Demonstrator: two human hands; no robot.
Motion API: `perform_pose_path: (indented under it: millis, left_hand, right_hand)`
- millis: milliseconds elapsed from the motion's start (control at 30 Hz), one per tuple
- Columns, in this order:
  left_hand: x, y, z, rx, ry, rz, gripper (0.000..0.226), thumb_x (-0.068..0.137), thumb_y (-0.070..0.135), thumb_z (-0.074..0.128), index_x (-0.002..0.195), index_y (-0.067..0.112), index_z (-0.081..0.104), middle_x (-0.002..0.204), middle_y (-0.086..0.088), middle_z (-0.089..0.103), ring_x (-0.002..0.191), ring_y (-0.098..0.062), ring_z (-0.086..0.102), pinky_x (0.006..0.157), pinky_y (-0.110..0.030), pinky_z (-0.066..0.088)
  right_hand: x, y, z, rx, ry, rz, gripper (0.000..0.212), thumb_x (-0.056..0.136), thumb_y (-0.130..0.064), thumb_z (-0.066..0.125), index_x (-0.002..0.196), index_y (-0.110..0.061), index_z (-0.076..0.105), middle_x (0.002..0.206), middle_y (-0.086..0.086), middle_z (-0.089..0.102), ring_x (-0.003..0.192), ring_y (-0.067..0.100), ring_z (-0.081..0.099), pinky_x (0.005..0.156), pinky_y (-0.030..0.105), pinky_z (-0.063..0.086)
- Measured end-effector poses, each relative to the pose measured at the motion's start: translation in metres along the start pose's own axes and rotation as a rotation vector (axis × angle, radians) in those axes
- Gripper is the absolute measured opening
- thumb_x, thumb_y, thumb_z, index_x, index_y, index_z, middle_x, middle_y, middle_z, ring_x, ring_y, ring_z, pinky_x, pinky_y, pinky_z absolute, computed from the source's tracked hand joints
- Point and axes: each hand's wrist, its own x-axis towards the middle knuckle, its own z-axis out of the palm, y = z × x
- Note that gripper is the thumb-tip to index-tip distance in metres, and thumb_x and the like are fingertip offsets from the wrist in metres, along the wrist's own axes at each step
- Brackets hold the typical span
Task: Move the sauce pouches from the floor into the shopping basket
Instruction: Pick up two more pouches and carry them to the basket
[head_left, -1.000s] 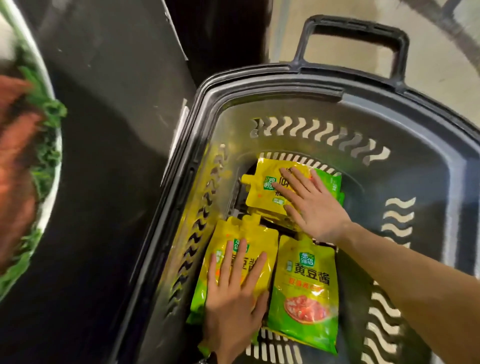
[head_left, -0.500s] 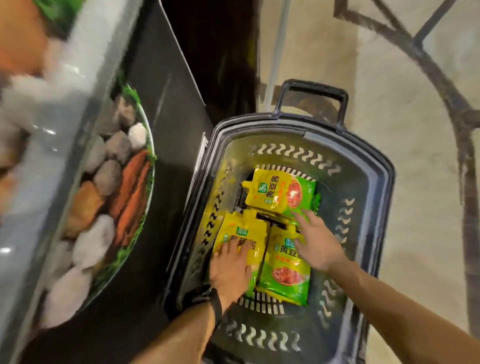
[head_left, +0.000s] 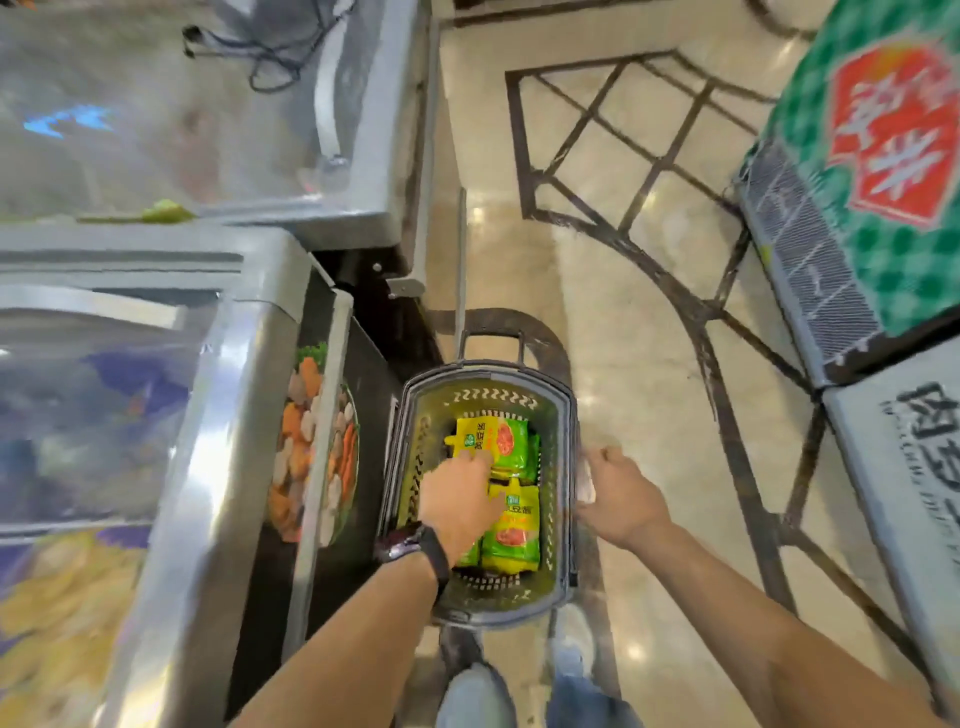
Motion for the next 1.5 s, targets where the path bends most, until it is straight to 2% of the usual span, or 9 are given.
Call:
perform_pose_path:
  millis: [167, 333, 500, 700, 800, 933, 1100, 1367, 1500]
  left_hand:
    - [-0.048, 0.049, -0.053, 0.110, 0.047, 0.181, 0.057, 0.095, 0.047, 0.055, 0.142, 0.019, 0.040, 0.135, -0.006, 0.054, 0.121, -0.029, 0.056, 0.089, -0.042, 0.050]
    - [-0.073, 0.086, -0.078, 0.216, 0.098, 0.406, 0.062, 0.094, 0.049, 0.055, 0.145, 0.018, 0.038, 0.140, -0.010, 0.049, 0.125, -0.031, 0.054, 0.095, -0.043, 0.051]
    - [-0.097, 0.120, -0.102, 0.321, 0.165, 0.625, 0.059, 0.093, 0.050, 0.056, 0.140, 0.019, 0.040, 0.134, -0.009, 0.052, 0.118, -0.031, 0.056, 0.087, -0.042, 0.050]
    - [-0.145, 0.190, -0.101, 0.487, 0.197, 0.862, 0.065, 0.093, 0.054, 0.055, 0.144, 0.019, 0.036, 0.137, -0.010, 0.049, 0.119, -0.031, 0.055, 0.087, -0.041, 0.051]
    - [-0.189, 0.241, -0.091, 0.524, 0.228, 1.012, 0.063, 0.092, 0.055, 0.055, 0.141, 0.019, 0.039, 0.135, -0.008, 0.052, 0.119, -0.030, 0.055, 0.090, -0.041, 0.050]
    - [-0.271, 0.317, -0.050, 0.599, 0.228, 1.248, 0.065, 0.090, 0.056, 0.057, 0.141, 0.021, 0.038, 0.133, -0.007, 0.052, 0.117, -0.028, 0.056, 0.088, -0.041, 0.050]
    - [-0.393, 0.389, 0.026, 0.633, 0.211, 1.481, 0.069, 0.091, 0.058, 0.056, 0.148, 0.023, 0.037, 0.136, -0.007, 0.054, 0.122, -0.028, 0.054, 0.097, -0.042, 0.048]
    - [-0.586, 0.460, 0.155, 0.771, 0.148, 1.856, 0.065, 0.090, 0.057, 0.057, 0.143, 0.023, 0.041, 0.129, -0.007, 0.054, 0.115, -0.029, 0.056, 0.091, -0.042, 0.051]
    - [-0.672, 0.481, 0.215, 0.798, 0.098, 2.066, 0.061, 0.088, 0.058, 0.057, 0.135, 0.022, 0.044, 0.119, -0.007, 0.056, 0.104, -0.029, 0.059, 0.081, -0.040, 0.053]
  right_hand:
    - [-0.086, -0.003, -0.057, -0.090, 0.177, 0.018, 0.061, 0.086, -0.037, 0.061, 0.140, -0.021, 0.038, 0.135, 0.008, 0.044, 0.126, 0.029, 0.046, 0.094, 0.038, 0.047]
    - [-0.151, 0.007, -0.067, -0.090, 0.294, 0.176, 0.065, 0.087, -0.038, 0.061, 0.143, -0.023, 0.033, 0.138, 0.007, 0.041, 0.128, 0.030, 0.043, 0.096, 0.042, 0.048]
    - [-0.210, 0.026, -0.056, -0.010, 0.370, 0.370, 0.068, 0.085, -0.040, 0.063, 0.143, -0.023, 0.033, 0.140, 0.008, 0.041, 0.129, 0.030, 0.043, 0.100, 0.045, 0.046]
    - [-0.311, 0.068, -0.027, 0.193, 0.516, 0.622, 0.062, 0.084, -0.038, 0.064, 0.139, -0.022, 0.039, 0.134, 0.007, 0.047, 0.124, 0.029, 0.048, 0.094, 0.043, 0.048]
    - [-0.374, 0.094, 0.000, 0.293, 0.583, 0.735, 0.061, 0.084, -0.038, 0.062, 0.138, -0.020, 0.040, 0.132, 0.008, 0.046, 0.123, 0.029, 0.047, 0.093, 0.042, 0.048]
    - [-0.476, 0.127, 0.056, 0.425, 0.660, 0.927, 0.066, 0.085, -0.030, 0.061, 0.145, -0.019, 0.034, 0.141, 0.010, 0.039, 0.130, 0.032, 0.040, 0.100, 0.043, 0.044]
    - [-0.611, 0.154, 0.150, 0.534, 0.697, 1.205, 0.072, 0.088, -0.038, 0.060, 0.149, -0.019, 0.028, 0.148, 0.011, 0.034, 0.134, 0.032, 0.038, 0.100, 0.044, 0.043]
    - [-0.792, 0.150, 0.303, 0.789, 0.749, 1.582, 0.066, 0.088, -0.040, 0.061, 0.145, -0.019, 0.034, 0.141, 0.010, 0.041, 0.131, 0.032, 0.042, 0.099, 0.043, 0.046]
    - [-0.859, 0.134, 0.367, 0.909, 0.773, 1.740, 0.069, 0.092, -0.041, 0.057, 0.151, -0.021, 0.026, 0.150, 0.010, 0.034, 0.136, 0.031, 0.038, 0.101, 0.041, 0.044]
